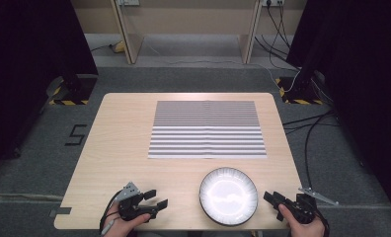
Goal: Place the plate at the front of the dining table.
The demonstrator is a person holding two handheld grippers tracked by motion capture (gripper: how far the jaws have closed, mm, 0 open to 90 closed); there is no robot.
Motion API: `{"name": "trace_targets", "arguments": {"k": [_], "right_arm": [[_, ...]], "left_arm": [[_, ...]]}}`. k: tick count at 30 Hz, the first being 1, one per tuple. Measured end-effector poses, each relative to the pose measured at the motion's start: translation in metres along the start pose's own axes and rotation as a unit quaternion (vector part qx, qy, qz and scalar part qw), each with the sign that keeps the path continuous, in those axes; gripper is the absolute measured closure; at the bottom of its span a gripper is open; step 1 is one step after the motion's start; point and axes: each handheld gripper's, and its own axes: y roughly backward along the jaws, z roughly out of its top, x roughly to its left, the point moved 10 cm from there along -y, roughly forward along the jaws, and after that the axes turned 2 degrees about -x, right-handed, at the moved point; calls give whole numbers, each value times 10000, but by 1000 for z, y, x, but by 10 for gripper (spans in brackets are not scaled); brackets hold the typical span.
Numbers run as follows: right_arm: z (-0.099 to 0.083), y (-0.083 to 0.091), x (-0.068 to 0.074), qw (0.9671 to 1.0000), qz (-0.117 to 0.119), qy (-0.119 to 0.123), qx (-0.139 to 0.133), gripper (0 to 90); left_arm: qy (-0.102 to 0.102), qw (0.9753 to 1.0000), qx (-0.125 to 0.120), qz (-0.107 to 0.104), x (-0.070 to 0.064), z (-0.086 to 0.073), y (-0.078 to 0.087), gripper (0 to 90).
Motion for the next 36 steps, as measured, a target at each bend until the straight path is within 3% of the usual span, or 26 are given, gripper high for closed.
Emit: {"name": "trace_targets", "arguments": {"k": [5,6,9,17,23,26,33,36], "right_arm": [[0,1,11,9997,149,-20,182,565],[-1,1,14,9995,127,92,291,587],[-1,1,21,9988,180,110,434,632],[-1,-4,24,9974,155,142,694,731],[-1,-9,34,9960,255,215,833,794],[-3,-12,33,9947,82,326,976,832],[-1,-12,33,9940,-23,355,1035,875],[1,-12,33,9931,-79,350,1114,888]], "left_arm": [[16,10000,-62,-58,-4,5,0,329],[-9,9999,-52,-101,-8,7,-1,332],[-57,9998,-41,-170,-12,10,-3,338],[-41,9998,-106,-173,-11,14,-2,344],[-60,9996,-66,-255,-17,15,-4,346],[-112,9995,-51,-294,-20,17,-5,347],[-177,9992,-7,-353,-26,20,-12,347],[-201,9987,32,-477,-36,22,-19,347]]}}
